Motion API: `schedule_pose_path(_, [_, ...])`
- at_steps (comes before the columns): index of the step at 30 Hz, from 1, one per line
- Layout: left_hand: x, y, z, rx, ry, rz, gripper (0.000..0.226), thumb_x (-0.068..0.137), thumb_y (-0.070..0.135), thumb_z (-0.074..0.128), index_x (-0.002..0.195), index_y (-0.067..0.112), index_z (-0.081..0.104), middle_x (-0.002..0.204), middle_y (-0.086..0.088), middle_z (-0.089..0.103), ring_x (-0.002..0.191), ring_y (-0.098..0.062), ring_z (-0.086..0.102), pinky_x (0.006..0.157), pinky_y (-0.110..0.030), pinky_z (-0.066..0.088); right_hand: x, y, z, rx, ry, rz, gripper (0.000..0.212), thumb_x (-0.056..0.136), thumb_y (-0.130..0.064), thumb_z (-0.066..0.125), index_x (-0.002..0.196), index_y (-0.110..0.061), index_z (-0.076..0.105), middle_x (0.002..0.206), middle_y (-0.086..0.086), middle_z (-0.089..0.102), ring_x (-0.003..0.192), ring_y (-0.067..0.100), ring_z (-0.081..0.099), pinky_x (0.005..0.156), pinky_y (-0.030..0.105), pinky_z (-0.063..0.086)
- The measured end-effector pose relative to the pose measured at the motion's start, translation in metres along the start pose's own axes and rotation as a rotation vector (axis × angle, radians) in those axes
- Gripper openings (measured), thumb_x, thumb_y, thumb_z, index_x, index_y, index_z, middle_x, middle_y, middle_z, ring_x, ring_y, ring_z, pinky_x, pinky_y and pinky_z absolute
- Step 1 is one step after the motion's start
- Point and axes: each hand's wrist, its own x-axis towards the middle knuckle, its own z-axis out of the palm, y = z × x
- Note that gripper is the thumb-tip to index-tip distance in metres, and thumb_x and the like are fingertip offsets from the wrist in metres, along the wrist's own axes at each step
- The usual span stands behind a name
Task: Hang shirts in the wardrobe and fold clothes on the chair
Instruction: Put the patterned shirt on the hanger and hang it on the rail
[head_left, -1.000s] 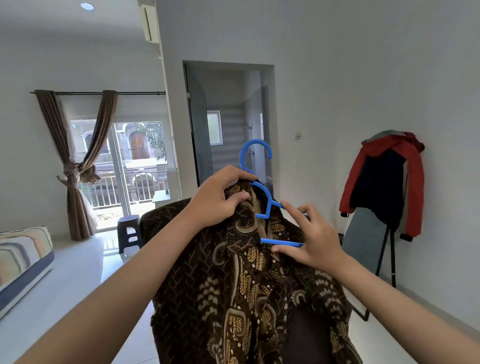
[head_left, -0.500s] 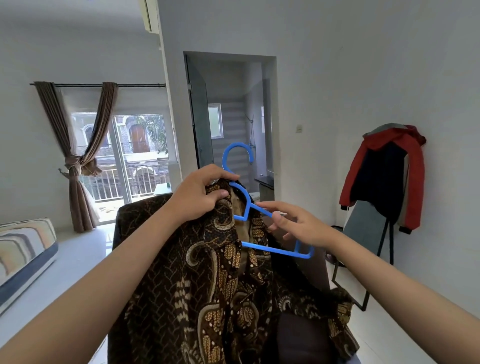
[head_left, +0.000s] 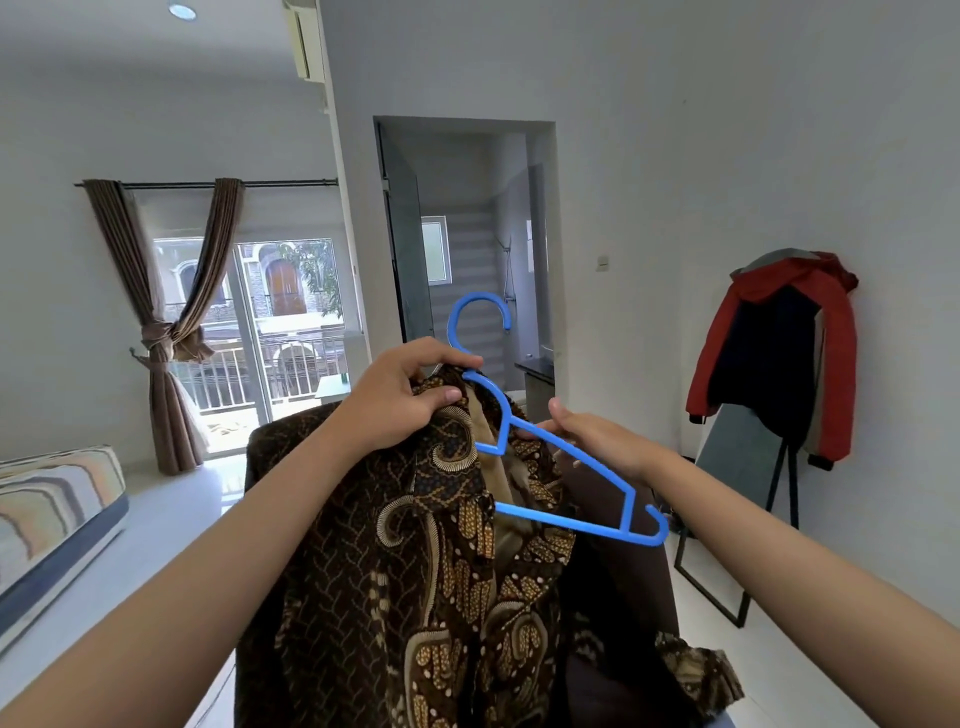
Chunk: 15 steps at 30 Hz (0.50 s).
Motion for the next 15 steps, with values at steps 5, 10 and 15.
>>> schedule_pose_path(5, [-0.006, -0.003, -0.012, 0.003, 0.039, -0.006, 0.037, 0.083, 0.001, 0.066, 0.107, 0.029, 0.067, 0.107, 0.012, 0.066, 0.071, 0.015, 0.053, 0.078, -0.018, 0.039, -0.001, 0.007, 0.000, 0.014, 0.156, -0.087, 0.023, 0.100, -0.031, 0.044, 0.112, -0.029, 0.064, 0.107, -0.006, 0.066, 0.095, 0.016, 0.063, 0.077, 0.019, 0.051])
schedule_pose_path(10, [-0.013, -0.016, -0.016, 0.088, 0.024, -0.038, 0.037, 0.080, -0.002, 0.066, 0.103, 0.027, 0.069, 0.104, 0.012, 0.066, 0.080, 0.013, 0.053, 0.070, -0.008, 0.033, -0.005, 0.008, -0.023, -0.026, 0.238, -0.189, 0.049, 0.079, -0.003, 0.075, 0.119, -0.027, 0.061, 0.057, -0.015, 0.064, 0.049, 0.008, 0.047, 0.056, 0.018, 0.040])
schedule_pose_path(15, [-0.010, -0.024, -0.020, 0.180, 0.073, -0.071, 0.039, 0.078, 0.000, 0.069, 0.098, 0.034, 0.070, 0.094, 0.020, 0.062, 0.092, -0.007, 0.057, 0.076, -0.023, 0.039, -0.011, -0.005, -0.049, -0.419, 0.324, -0.240, 0.047, 0.088, 0.000, 0.061, 0.112, -0.040, 0.066, 0.103, -0.003, 0.068, 0.071, 0.008, 0.054, 0.068, 0.010, 0.043])
